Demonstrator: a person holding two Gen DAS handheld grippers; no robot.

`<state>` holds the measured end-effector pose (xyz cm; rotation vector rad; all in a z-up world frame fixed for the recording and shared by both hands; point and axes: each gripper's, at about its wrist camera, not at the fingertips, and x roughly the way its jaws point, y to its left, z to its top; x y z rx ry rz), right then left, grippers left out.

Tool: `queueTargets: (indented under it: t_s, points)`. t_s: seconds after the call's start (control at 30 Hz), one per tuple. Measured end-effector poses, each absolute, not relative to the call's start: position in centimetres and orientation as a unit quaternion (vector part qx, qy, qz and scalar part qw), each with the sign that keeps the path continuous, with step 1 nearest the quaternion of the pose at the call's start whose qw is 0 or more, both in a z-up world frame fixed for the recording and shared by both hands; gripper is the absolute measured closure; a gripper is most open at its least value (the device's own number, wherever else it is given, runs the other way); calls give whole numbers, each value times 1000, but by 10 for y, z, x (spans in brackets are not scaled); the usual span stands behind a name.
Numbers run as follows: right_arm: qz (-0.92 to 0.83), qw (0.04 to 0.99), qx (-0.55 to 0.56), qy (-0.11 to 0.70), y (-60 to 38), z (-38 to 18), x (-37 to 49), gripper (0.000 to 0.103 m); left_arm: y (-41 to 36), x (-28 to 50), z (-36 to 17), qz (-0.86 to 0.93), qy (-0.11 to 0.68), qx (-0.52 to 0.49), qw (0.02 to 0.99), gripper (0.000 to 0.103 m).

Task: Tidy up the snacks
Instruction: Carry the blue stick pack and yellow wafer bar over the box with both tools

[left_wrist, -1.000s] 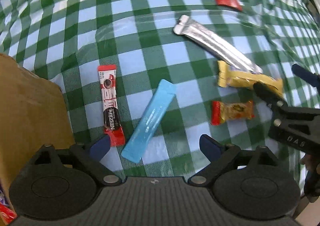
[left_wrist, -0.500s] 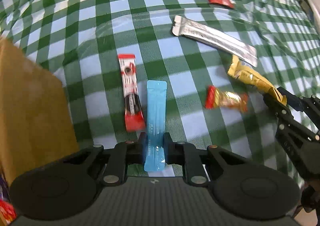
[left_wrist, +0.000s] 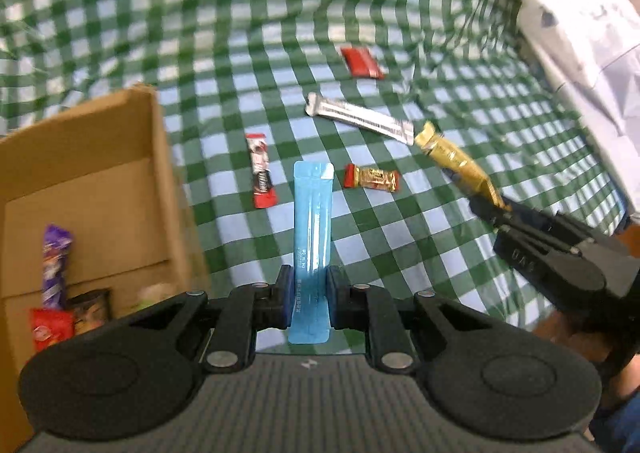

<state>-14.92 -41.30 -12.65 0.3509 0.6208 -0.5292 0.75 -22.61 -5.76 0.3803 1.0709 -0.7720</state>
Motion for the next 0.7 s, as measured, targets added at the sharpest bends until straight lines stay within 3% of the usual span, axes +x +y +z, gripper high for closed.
queueTargets:
  t_s: [0.7]
  points:
    - [-67, 945, 144, 287, -177, -20, -171, 73, 8, -30, 8, -260, 456, 100, 845, 85]
